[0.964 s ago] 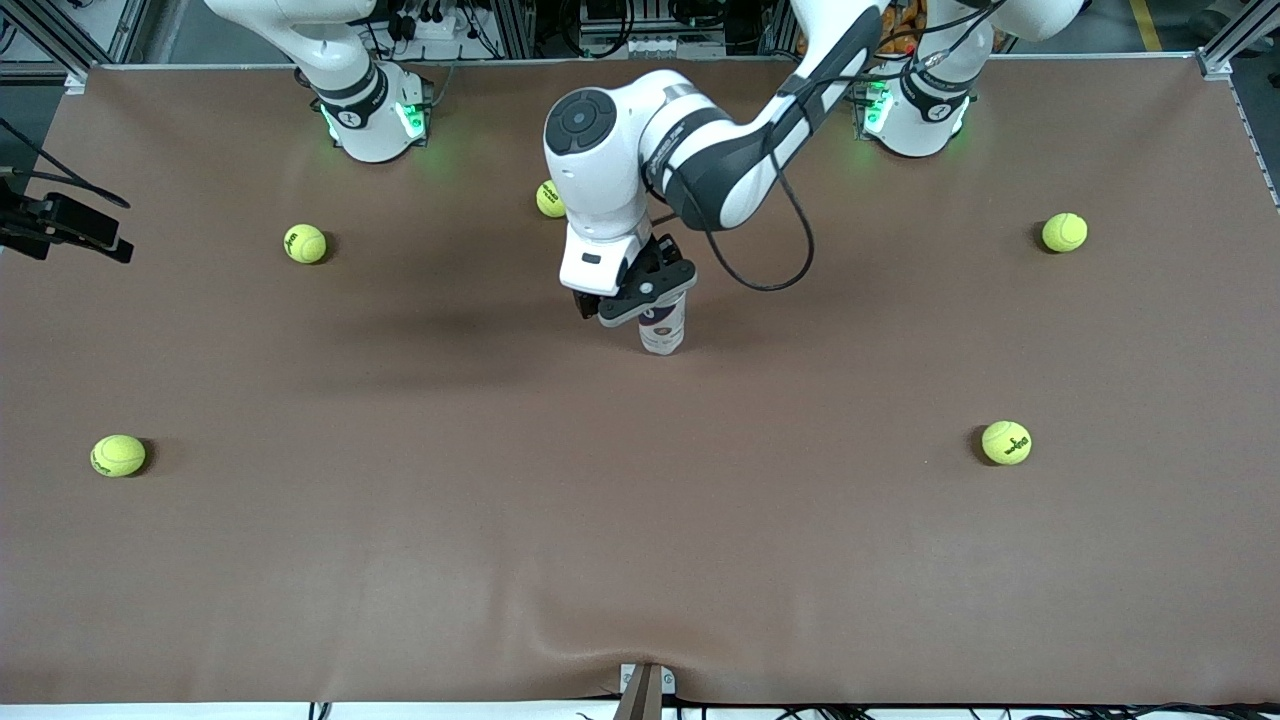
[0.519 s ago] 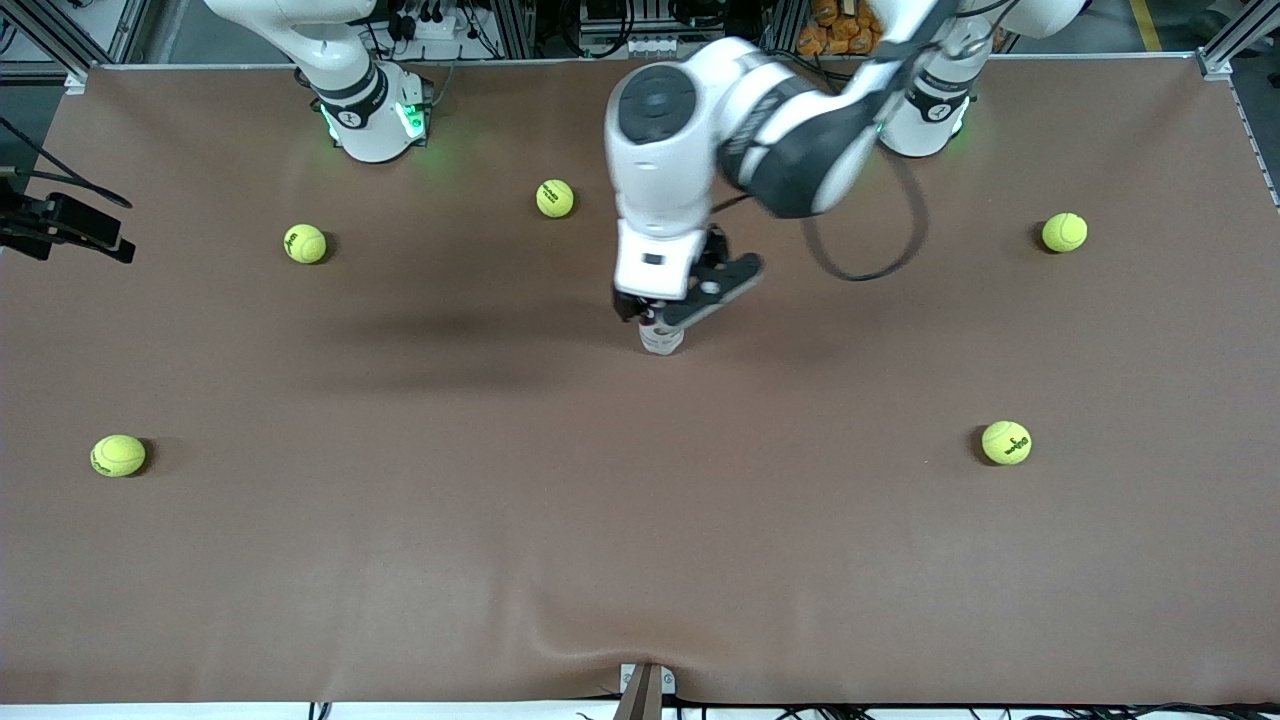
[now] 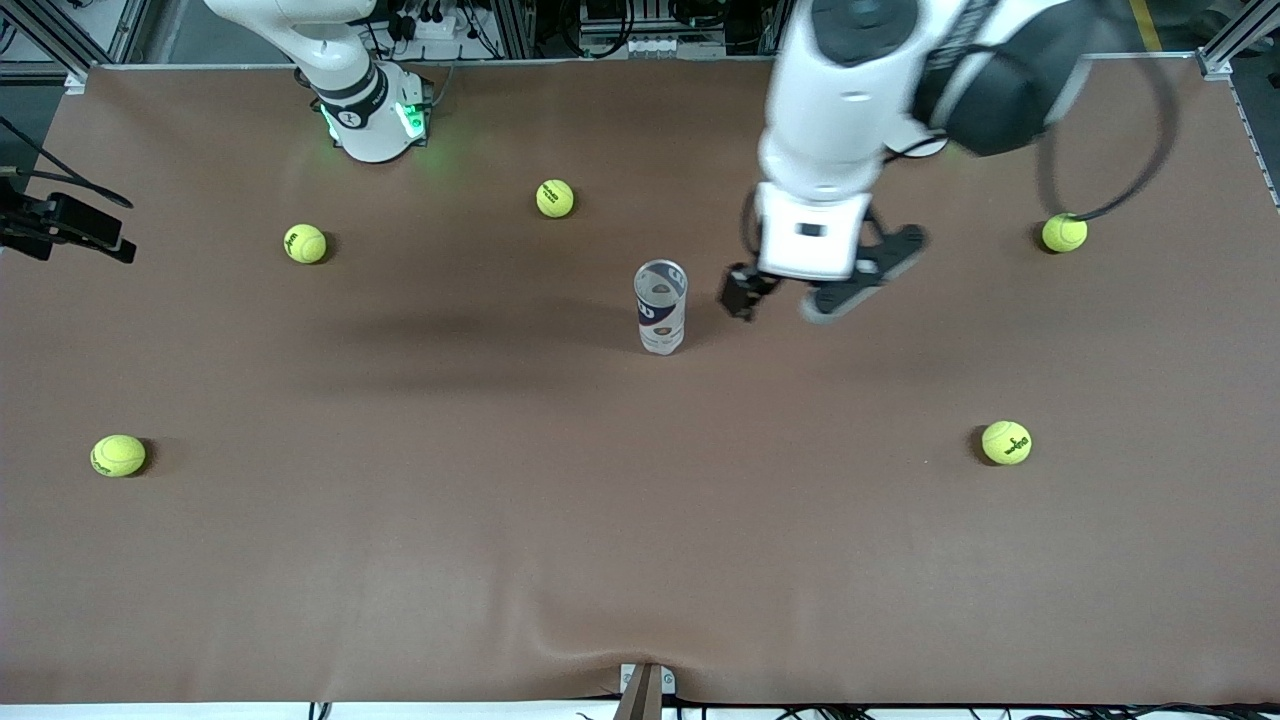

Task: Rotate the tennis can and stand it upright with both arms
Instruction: 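Lift the left gripper off the can and draw it back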

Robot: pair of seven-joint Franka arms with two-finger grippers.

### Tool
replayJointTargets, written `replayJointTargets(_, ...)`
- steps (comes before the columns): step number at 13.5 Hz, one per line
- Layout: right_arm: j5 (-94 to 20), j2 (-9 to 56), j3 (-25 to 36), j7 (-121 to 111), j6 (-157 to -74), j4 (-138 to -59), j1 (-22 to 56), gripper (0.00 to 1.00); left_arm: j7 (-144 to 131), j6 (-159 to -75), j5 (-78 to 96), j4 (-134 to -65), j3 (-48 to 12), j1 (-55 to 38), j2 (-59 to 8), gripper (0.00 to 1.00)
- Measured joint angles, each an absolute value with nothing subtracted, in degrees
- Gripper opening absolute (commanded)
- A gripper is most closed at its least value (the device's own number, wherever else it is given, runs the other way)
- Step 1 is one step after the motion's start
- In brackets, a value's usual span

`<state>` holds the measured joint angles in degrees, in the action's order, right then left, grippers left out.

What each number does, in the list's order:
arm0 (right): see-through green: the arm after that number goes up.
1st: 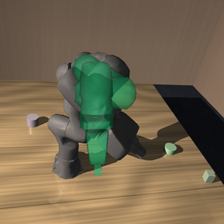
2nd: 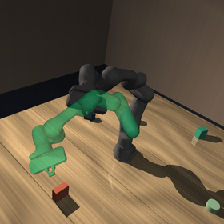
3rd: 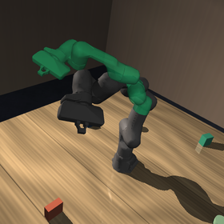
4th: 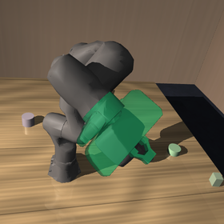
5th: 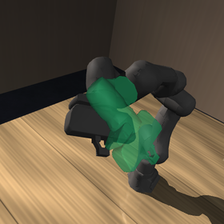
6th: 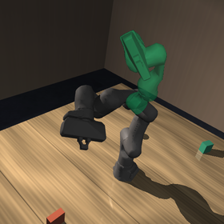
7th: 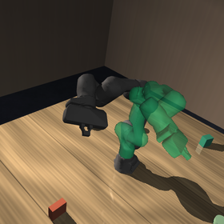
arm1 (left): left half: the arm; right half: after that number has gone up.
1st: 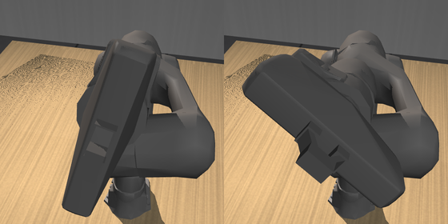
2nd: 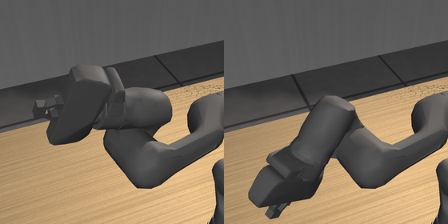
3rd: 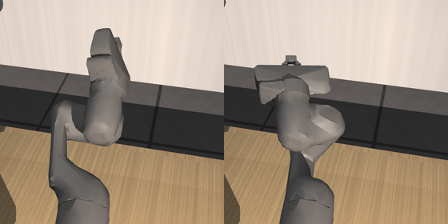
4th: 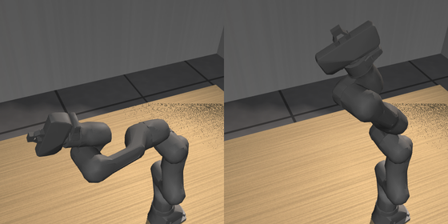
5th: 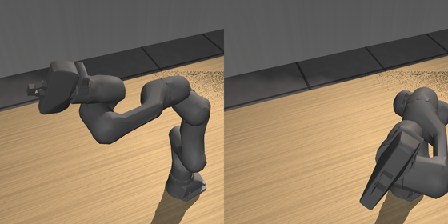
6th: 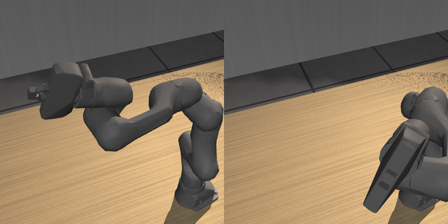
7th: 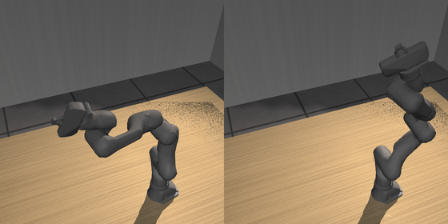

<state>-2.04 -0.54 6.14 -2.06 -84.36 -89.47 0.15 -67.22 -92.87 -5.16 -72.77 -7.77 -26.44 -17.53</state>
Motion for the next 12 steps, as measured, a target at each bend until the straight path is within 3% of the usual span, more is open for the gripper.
replayJointTargets(8, -2.04, -0.54, 6.08, -2.06, -84.36, -89.48, 0.5, 1.0, -30.16, -87.89, -5.09, -73.53, -7.35, -7.06, -13.11, 1.0)
replayJointTargets(12, -2.04, -0.54, 6.08, -2.06, -84.36, -89.49, 0.51, 1.0, -22.61, -84.77, -4.76, -73.81, -7.59, -3.79, -12.97, 1.0)
